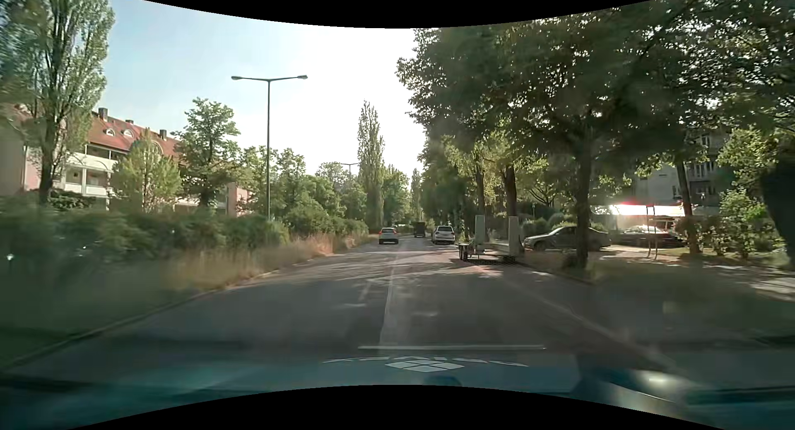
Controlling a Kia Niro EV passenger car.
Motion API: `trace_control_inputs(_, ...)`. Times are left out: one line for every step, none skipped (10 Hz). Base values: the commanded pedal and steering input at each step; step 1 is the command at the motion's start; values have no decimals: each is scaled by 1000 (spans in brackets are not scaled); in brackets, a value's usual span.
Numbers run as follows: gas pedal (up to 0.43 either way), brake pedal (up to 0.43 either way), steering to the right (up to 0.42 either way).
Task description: Follow the waypoints while adhering to traffic rules and regulations
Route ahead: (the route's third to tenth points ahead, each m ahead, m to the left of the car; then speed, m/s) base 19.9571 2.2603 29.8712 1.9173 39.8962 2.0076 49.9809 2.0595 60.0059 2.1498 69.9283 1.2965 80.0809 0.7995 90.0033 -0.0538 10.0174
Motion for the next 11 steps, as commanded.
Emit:
trace_control_inputs(189,0,-1)
trace_control_inputs(197,0,-4)
trace_control_inputs(209,0,-8)
trace_control_inputs(220,0,-8)
trace_control_inputs(240,0,-7)
trace_control_inputs(240,0,-6)
trace_control_inputs(240,0,-5)
trace_control_inputs(240,0,-5)
trace_control_inputs(240,0,-5)
trace_control_inputs(240,0,-4)
trace_control_inputs(240,0,-2)
